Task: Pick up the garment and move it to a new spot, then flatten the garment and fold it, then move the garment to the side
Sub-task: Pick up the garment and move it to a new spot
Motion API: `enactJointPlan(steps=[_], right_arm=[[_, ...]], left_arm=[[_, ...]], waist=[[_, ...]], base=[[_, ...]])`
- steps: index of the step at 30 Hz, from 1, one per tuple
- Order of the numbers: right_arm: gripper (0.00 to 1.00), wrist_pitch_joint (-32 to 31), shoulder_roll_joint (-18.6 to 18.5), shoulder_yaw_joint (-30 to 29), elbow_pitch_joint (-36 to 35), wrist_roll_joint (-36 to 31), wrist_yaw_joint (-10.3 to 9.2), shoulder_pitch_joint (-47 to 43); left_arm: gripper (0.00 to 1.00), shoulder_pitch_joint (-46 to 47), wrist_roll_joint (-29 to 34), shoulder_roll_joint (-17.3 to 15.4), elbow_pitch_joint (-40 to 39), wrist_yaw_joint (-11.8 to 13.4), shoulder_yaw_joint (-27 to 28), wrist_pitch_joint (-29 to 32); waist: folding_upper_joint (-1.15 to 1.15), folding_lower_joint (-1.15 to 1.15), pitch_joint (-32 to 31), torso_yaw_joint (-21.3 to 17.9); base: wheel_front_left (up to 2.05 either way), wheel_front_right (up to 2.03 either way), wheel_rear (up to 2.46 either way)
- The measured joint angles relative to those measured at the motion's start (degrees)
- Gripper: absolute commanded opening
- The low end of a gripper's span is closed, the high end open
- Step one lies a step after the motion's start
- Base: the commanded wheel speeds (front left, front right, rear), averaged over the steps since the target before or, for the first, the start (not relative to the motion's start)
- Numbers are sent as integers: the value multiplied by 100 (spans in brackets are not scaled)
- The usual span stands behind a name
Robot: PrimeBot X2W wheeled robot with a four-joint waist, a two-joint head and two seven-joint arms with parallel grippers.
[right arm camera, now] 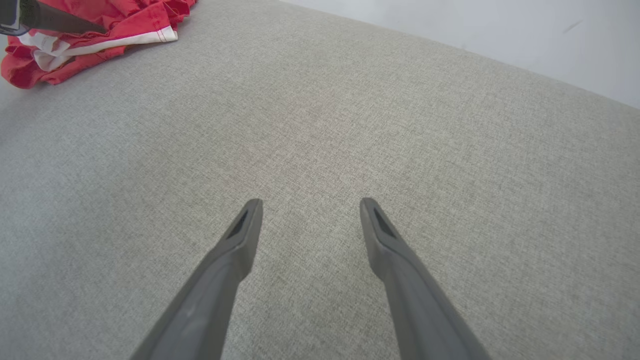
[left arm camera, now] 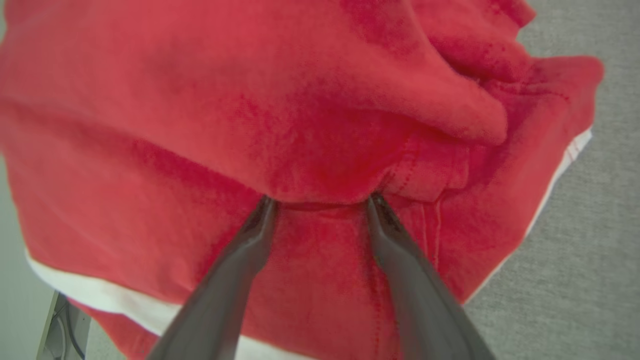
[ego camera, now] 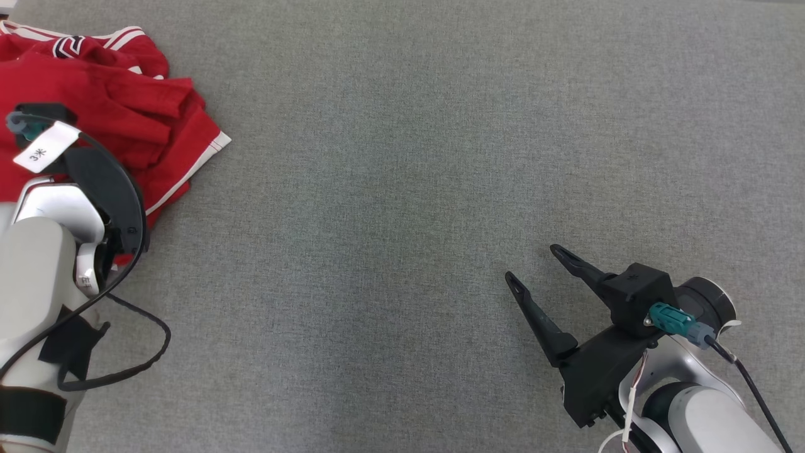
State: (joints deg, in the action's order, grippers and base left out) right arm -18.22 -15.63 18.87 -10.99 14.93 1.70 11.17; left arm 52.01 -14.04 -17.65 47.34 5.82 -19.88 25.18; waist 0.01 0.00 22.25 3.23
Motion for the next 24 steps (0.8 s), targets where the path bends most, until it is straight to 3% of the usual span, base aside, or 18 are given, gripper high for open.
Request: enactJointPlan(steps=[2, 14, 24], right_arm=[[100, -3, 1, -2, 2, 1, -4, 0], [100, -49, 116, 3, 229, 75, -25, 12], [100, 67, 346, 33, 762, 231, -25, 34]], left_arm=[[1, 4, 1, 22, 74, 19, -5, -2], [0, 191, 118, 169, 490, 12, -76, -260], [0, 511, 149, 428, 506, -191, -176, -778]], waist=[[0, 0, -6, 3], [0, 0, -272, 18], [-1, 0, -829, 106]], base=[[0, 0, 0], [0, 0, 0], [0, 0, 0]])
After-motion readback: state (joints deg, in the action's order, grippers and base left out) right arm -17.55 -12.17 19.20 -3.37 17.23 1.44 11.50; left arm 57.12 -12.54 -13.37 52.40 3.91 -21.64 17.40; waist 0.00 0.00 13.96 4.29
